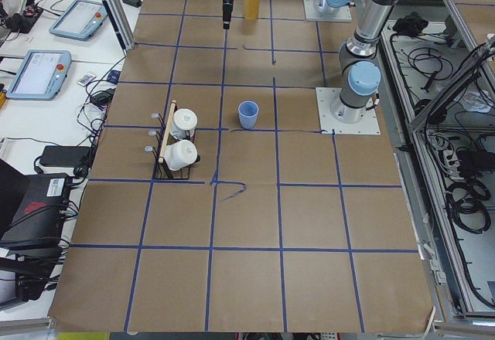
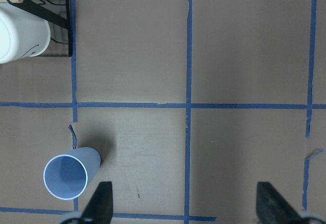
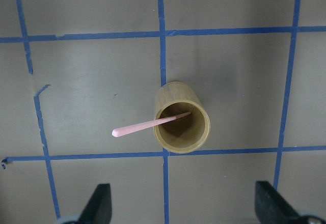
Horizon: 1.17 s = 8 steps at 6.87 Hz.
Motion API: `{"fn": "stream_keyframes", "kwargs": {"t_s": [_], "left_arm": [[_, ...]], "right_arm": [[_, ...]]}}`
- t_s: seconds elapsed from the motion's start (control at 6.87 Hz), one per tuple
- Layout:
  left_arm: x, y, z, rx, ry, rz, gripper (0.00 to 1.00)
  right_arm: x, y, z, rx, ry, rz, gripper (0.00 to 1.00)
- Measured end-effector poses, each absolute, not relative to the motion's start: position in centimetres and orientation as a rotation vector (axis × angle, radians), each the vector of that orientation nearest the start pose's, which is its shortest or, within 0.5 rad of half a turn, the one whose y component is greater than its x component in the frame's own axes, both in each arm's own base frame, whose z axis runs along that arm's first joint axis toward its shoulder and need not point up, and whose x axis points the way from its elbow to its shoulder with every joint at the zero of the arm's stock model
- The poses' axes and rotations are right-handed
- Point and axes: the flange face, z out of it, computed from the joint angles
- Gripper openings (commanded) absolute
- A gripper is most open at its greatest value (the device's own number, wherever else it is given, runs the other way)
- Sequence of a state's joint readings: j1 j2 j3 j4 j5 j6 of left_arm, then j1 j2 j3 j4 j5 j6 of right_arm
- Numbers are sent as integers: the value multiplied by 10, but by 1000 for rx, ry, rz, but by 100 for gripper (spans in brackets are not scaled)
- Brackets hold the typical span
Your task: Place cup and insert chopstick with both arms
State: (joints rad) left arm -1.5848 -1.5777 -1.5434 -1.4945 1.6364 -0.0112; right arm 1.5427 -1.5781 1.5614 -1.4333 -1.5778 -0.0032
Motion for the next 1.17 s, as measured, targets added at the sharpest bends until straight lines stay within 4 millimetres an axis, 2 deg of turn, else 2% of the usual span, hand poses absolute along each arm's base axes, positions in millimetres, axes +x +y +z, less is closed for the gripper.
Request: {"fn": "stream_keyframes", "kwargs": {"t_s": [1.17], "left_arm": [[-134,-503,512,-4,3129,-140,100]], "right_arm": [[119,-479,484,42,3147,181,100]]}}
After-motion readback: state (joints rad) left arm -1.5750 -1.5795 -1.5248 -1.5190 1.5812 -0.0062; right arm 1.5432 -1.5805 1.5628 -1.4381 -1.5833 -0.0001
